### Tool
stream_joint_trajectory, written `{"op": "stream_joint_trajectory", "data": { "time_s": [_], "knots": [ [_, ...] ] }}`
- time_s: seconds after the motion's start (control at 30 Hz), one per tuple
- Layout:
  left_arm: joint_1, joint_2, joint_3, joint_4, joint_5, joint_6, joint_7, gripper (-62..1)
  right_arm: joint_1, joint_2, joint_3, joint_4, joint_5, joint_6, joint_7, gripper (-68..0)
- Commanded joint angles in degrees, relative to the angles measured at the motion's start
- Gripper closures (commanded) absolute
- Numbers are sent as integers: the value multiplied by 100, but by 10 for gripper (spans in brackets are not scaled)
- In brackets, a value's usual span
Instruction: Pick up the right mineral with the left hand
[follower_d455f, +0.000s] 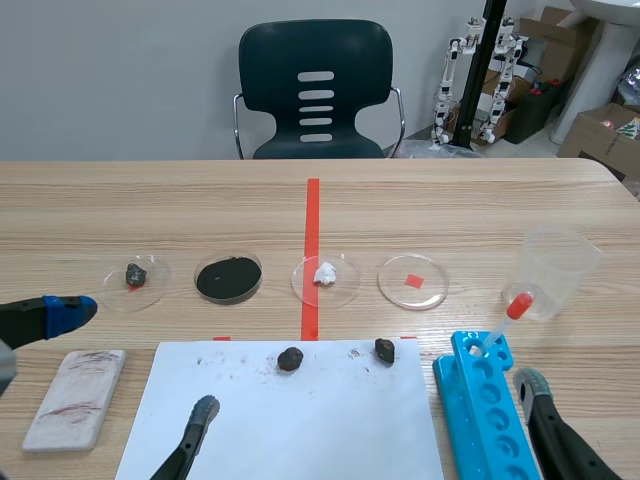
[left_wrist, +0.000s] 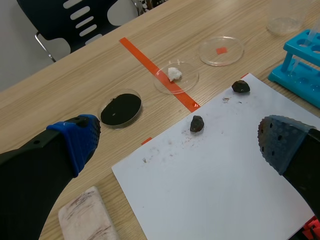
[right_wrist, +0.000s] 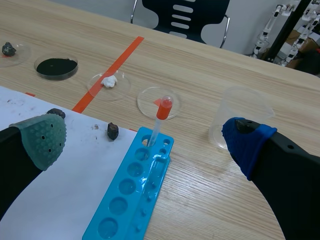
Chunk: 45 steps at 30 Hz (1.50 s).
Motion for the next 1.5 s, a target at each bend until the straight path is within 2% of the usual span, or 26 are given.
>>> {"op": "stream_joint_trajectory", "data": {
  "time_s": [0.0,0.97,1.13,1.3,1.4,1.47],
  "knots": [
    [-15,42,7,94,-35,-11,-96,-623,35,0,37,81,57,-20,83,-679],
    [-15,59,24,94,-87,-11,2,-623,35,0,37,81,57,-20,83,-679],
    [-17,420,50,94,-190,-11,533,-623,35,0,37,81,57,-20,83,-679],
    [-240,796,138,94,-267,-68,1530,-623,35,0,37,81,57,-20,83,-679],
    [-555,833,339,94,-636,-79,2271,-623,35,0,37,81,57,-20,83,-679],
    [-826,833,503,94,-1023,-76,2756,-623,35,0,37,81,57,-20,83,-679]
  ]
}}
